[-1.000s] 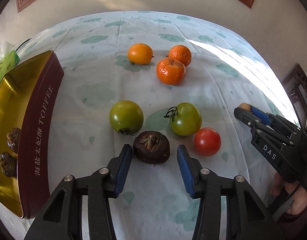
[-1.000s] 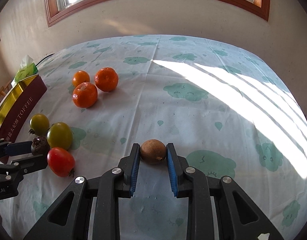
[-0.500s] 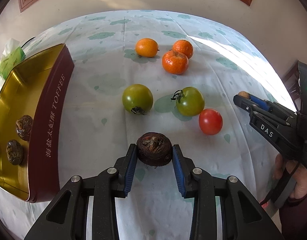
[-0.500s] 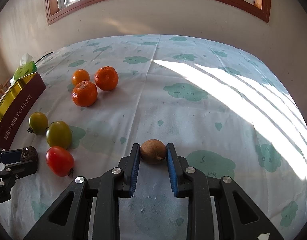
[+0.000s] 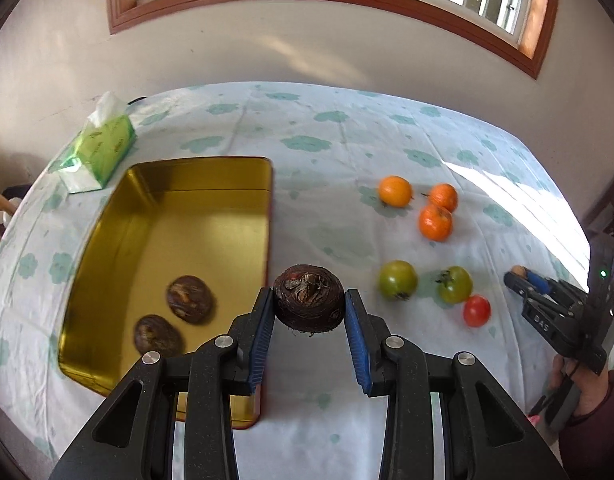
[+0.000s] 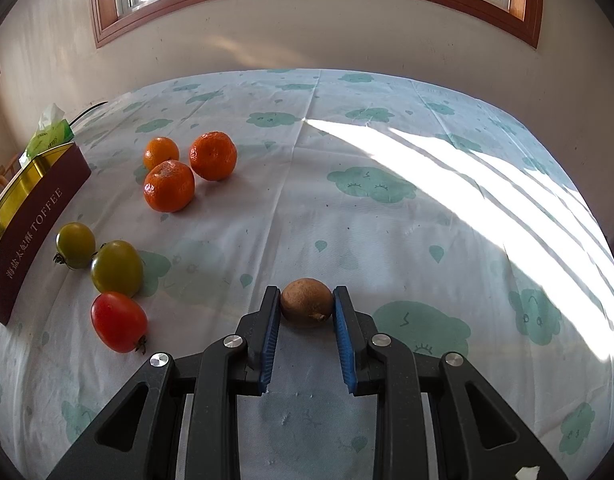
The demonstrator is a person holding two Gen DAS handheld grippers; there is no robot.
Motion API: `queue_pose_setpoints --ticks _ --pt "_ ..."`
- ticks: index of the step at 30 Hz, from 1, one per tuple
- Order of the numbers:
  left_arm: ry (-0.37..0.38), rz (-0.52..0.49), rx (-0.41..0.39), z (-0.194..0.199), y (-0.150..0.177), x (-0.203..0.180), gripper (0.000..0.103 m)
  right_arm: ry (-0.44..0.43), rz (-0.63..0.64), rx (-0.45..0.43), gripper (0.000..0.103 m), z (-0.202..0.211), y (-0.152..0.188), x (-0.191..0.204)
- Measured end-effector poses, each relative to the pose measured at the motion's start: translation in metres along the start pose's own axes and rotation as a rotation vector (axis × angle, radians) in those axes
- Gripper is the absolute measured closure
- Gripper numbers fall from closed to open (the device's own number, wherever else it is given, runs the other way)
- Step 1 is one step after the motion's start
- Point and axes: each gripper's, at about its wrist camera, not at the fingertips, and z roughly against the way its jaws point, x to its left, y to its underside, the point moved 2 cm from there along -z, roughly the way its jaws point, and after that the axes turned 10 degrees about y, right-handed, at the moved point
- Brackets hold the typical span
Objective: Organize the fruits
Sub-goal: 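Carry the dark fruit into the gold tin and open the left tool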
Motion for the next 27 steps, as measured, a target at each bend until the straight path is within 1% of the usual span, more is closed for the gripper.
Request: queue_pose_setpoints --ticks 3,6,10,13,15,17,19,27 --pt "-0.064 0.045 -0.011 0.004 -0.005 0.036 0.067 -0.001 -0.001 0.0 0.078 0.0 0.0 0.0" --pt "-0.116 0.086 -0.003 0.003 -0.007 0.069 0.067 0.001 0.001 0.0 0.078 0.0 0.0 0.0" --pt "-0.154 0.147 0.01 -0.001 -0.006 0.107 0.067 0.001 0.002 0.0 0.078 -0.001 0.0 0.0" --pt "-0.169 0.177 0.024 -0.007 -0.005 0.127 0.067 0.001 0.002 0.0 0.078 0.0 0.0 0.0" --pt "-0.167 0.185 0.035 -0.012 -0.004 0.136 0.067 0.0 0.001 0.0 0.078 0.0 0.0 0.0" --pt "-0.18 0.187 0.049 -0.018 -0.001 0.141 0.067 0.001 0.002 0.0 0.078 -0.001 0.0 0.0" --pt "-0.174 0.191 0.067 -0.024 0.002 0.144 0.067 0.001 0.002 0.0 0.078 -0.001 0.0 0.0" --pt "-0.173 0.182 0.103 -0.037 0.011 0.144 0.067 0.001 0.002 0.0 0.078 -0.001 0.0 0.0"
